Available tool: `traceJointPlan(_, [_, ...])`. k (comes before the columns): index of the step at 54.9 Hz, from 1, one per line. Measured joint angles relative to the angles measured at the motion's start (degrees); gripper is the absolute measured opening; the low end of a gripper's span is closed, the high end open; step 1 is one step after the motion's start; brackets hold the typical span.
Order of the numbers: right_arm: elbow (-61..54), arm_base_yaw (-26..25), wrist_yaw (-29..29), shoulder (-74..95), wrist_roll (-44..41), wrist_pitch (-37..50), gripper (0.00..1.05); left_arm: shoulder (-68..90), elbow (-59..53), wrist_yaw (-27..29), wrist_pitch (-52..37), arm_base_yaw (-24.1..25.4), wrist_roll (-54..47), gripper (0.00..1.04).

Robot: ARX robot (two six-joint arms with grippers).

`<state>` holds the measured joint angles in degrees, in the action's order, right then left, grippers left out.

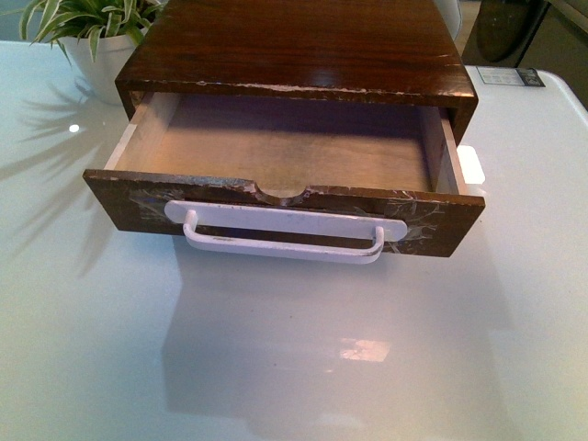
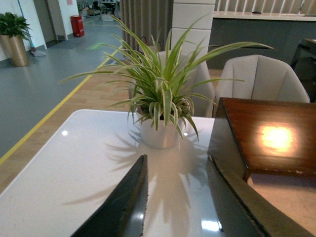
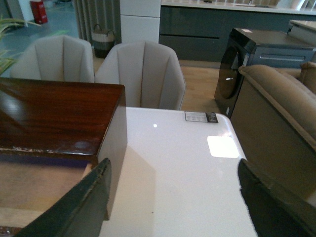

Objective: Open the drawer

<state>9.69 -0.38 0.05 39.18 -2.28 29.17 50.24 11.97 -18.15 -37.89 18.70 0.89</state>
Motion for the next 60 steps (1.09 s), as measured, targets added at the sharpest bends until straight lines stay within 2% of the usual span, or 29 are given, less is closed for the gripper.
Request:
traceJointPlan(4, [-1.46,0.02,-0.04,-1.62,0.72,-0.44,0.44,-2.23,-1.66,1.73,0.87,-1.86,-0.11,0.23])
traceJointPlan(9, [-3.02,0.02,-0.04,-4.24,1.27,-1.33,0.27,-6.36,-3.98,4.83,2.58,-4.68,-0.22,0.04])
traceJointPlan(17, [-4.92,0.04,-0.04,-8.13,1.33,-3.39,0.02,-11.28,-6.08,7.72,5.27,-7.89,-0.33,0.02])
traceJointPlan(32, [-7.04,0.07,-0.04,-14.75,1.64,-7.74,0.02,-19.74,-8.85,12.07,10.91,-12.24,-0.37,0.02])
traceJointPlan(35, [-7.54,0.07,-0.04,-16.59,1.66,-9.09,0.02,-22.27,-9.40,17.22,12.92,-16.17,-0.35,0.02])
traceJointPlan(39, [-8.74,0.07,-0.04,-17.66,1.62,-8.24,0.02,-23.52,-10.73,17.40,11.74,-18.34,-0.48,0.02])
traceJointPlan(60, [-8.74,0.17,-0.04,-25.68,1.66,-15.63,0.02,-33.18,-11.23,18.14,20.83,-18.56,-0.57,0.02])
